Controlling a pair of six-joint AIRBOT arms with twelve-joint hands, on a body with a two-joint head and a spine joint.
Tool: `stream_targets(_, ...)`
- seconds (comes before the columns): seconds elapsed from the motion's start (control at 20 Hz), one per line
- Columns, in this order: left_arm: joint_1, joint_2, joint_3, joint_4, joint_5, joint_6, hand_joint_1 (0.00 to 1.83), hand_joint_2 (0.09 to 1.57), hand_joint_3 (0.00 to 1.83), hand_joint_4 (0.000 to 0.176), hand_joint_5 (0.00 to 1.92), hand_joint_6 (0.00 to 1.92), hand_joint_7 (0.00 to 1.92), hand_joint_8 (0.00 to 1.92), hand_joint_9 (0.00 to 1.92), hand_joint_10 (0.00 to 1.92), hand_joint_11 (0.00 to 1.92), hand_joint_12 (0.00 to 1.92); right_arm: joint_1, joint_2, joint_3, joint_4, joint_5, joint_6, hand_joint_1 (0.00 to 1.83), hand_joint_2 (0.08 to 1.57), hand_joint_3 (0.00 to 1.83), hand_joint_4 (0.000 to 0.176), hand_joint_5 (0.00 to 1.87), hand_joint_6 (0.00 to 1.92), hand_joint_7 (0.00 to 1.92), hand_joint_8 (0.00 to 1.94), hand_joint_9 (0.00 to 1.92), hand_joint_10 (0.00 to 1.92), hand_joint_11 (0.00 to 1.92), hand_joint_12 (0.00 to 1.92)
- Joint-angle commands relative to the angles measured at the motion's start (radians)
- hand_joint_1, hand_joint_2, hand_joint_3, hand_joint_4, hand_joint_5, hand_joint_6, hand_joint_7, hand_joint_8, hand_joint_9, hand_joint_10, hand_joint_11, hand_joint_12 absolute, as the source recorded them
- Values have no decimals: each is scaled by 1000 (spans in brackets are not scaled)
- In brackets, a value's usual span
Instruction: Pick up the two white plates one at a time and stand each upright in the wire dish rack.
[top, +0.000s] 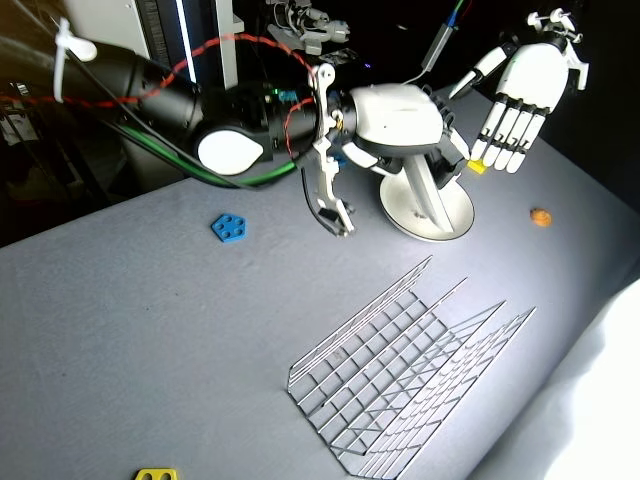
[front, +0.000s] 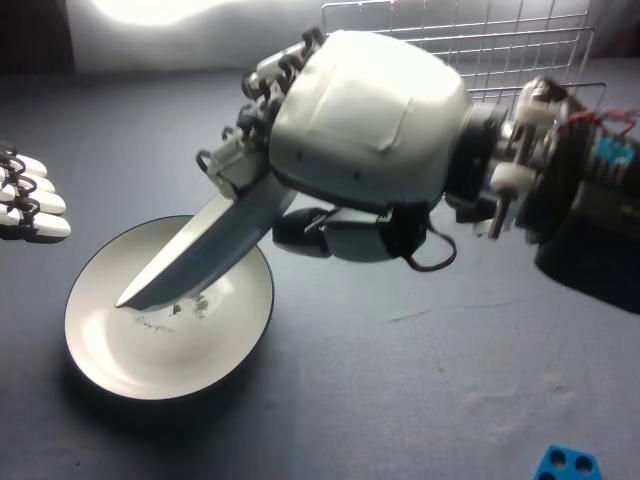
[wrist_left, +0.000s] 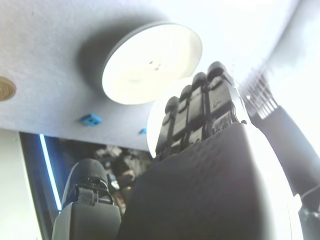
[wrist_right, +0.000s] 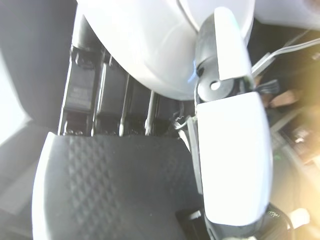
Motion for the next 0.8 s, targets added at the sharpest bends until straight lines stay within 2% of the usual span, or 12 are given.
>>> stream_targets(0.0, -2, -3, 11, -60, -29, -3, 0, 1139, 4, 0, 0, 0, 0, 0, 0, 0, 0, 0, 35, 18, -19, 30, 123, 3, 1196, 1153, 2, 24, 885, 1177, 946, 1024, 1033, 438, 656, 1283)
stream_targets(0.1, 1, -6, 17, -60, -29, -3, 0, 1135, 2, 0, 5, 2, 0, 0, 0, 0, 0, 0, 78, 50, -47, 86, 65, 19, 1205, 1137, 0, 23, 919, 1134, 981, 962, 1062, 430, 683, 1257)
stream_targets(0.3, -3, -1, 3, -60, -28, -3, 0, 1129, 0, 0, 0, 0, 0, 0, 0, 0, 0, 0, 165, 119, -83, 128, -67, 164, 1210, 1128, 0, 26, 931, 1099, 1005, 939, 1084, 430, 700, 1257)
stream_targets(0.4, -5, -1, -8, -60, -26, -3, 0, 1129, 0, 0, 0, 0, 0, 0, 0, 0, 0, 0, 201, 143, -86, 128, -138, 222, 1202, 1140, 3, 26, 906, 1143, 970, 992, 1066, 429, 684, 1274)
stream_targets(0.55, -14, -4, -19, -60, -15, -3, 0, 1141, 4, 0, 11, 4, 0, 0, 0, 0, 0, 0, 228, 166, -84, 128, -183, 288, 1206, 1135, 0, 24, 912, 1140, 992, 955, 1072, 433, 684, 1271)
stream_targets(0.75, -39, -8, -49, -36, 15, -20, 0, 1139, 3, 0, 11, 4, 5, 2, 0, 0, 0, 0, 276, 177, -62, 128, -284, 452, 1209, 1129, 0, 25, 941, 1100, 984, 956, 1070, 410, 689, 1246)
